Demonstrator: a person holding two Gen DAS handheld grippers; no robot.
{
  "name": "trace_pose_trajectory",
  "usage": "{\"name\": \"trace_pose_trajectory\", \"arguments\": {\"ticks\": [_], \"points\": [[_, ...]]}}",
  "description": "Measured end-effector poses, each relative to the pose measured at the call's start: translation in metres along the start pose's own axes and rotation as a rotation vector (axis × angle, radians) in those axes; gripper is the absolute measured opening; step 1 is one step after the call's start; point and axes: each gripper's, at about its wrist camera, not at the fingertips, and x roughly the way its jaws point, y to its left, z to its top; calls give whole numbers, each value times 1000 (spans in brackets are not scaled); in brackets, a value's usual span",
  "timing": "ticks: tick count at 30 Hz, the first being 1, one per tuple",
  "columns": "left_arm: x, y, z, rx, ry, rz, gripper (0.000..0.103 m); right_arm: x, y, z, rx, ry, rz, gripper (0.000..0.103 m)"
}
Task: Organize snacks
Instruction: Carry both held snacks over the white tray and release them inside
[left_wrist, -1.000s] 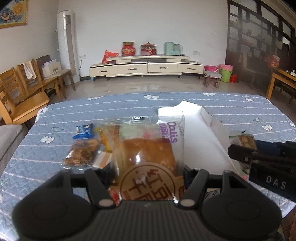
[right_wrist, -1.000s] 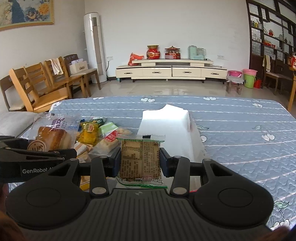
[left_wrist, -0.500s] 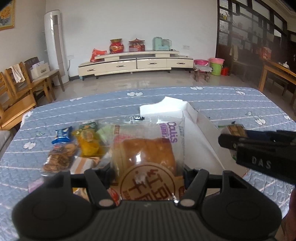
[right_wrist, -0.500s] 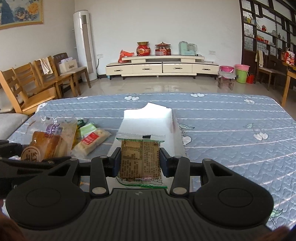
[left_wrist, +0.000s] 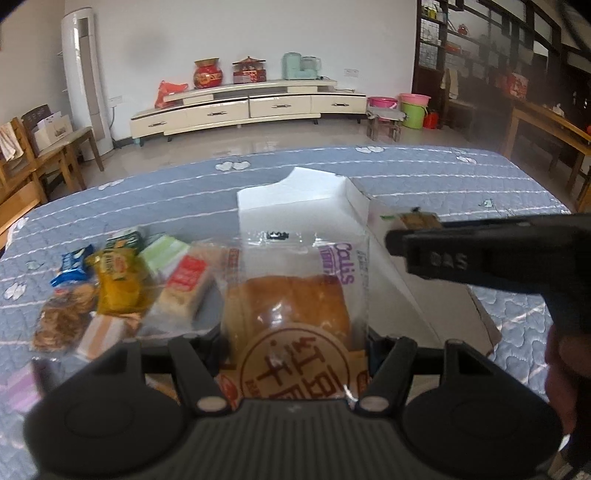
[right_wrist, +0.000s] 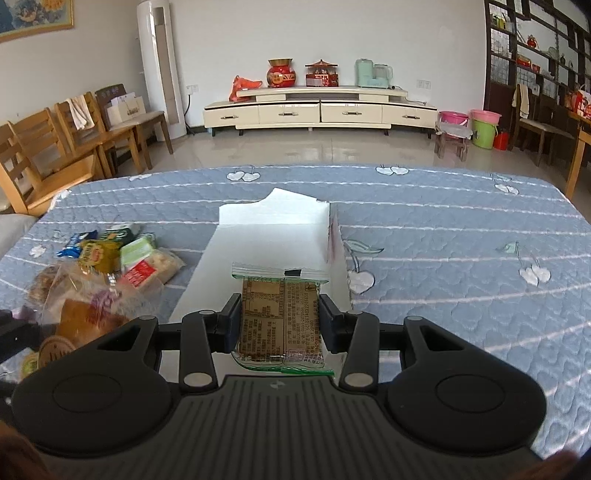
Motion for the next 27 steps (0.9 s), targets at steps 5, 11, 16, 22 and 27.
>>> {"name": "trace_pose_trajectory", "arguments": {"ticks": [5, 11, 16, 22, 27], "points": [[13, -9, 2, 5, 14, -18, 67, 14, -5, 6, -17, 13, -12, 53], [24, -17, 5, 15, 25, -44, 67, 29, -7, 9, -19, 26, -15, 53], [19, -19, 3, 16, 2, -83, 88, 25, -7, 9, -24, 11, -38, 80], [2, -12, 5, -21, -23, -70, 94, -4, -7, 7, -26, -54, -92, 103], [-18, 1, 2, -34, -47, -16, 98, -37, -6, 2, 4, -102, -108, 103]]}}
